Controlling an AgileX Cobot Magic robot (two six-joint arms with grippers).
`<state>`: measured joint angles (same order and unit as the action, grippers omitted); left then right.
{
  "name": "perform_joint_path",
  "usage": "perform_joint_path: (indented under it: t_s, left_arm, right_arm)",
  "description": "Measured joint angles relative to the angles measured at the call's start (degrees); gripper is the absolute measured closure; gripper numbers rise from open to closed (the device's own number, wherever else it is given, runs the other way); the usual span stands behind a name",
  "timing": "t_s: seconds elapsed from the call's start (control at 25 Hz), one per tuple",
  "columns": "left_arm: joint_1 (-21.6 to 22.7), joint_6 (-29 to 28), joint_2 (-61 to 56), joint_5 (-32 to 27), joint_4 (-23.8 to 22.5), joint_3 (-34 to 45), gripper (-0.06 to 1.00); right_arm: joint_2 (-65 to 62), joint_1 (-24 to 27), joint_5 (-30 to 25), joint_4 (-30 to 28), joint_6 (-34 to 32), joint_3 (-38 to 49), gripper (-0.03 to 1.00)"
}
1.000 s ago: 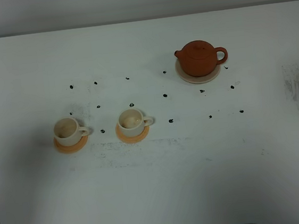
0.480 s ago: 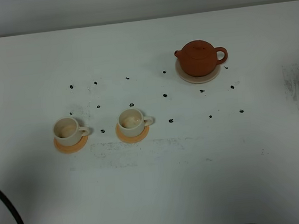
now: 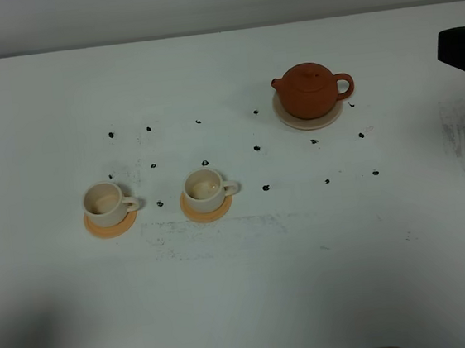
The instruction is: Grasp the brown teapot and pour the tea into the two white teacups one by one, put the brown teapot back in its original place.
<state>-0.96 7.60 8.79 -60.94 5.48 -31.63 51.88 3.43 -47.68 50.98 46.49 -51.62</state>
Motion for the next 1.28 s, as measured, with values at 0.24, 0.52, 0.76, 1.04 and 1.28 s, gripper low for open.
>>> perform_joint_path:
  t_s: [0.24,0.52,0.76,1.04,1.28]
  left_arm:
    - [0.0,-0.7,-4.2,-0.1,-1.4,2.4,0.51]
    - [0.0,-0.7,-4.7,-0.1,-1.8,2.4,0.51]
    - [0.0,-0.7,-4.7,-0.1,-1.8,2.4,0.51]
    - [0.0,-0.7,-4.9,-0.1,-1.8,2.4,0.51]
    - [0.0,-0.7,-8.8,0.0,-1.8,2.6,0.51]
  right_arm:
    - [3.3,0.0,0.0,0.0,0.0,0.0,0.49]
    - [6.5,0.0,0.1,-0.2,0.3,0.0,0.49]
    - [8.3,0.0,1.1,-0.4,0.7,0.0,0.49]
    - [11.4,0.0,1.2,0.0,1.5,0.0,0.49]
    - [11.8,0.0,1.7,0.3,2.0,0.0,0.49]
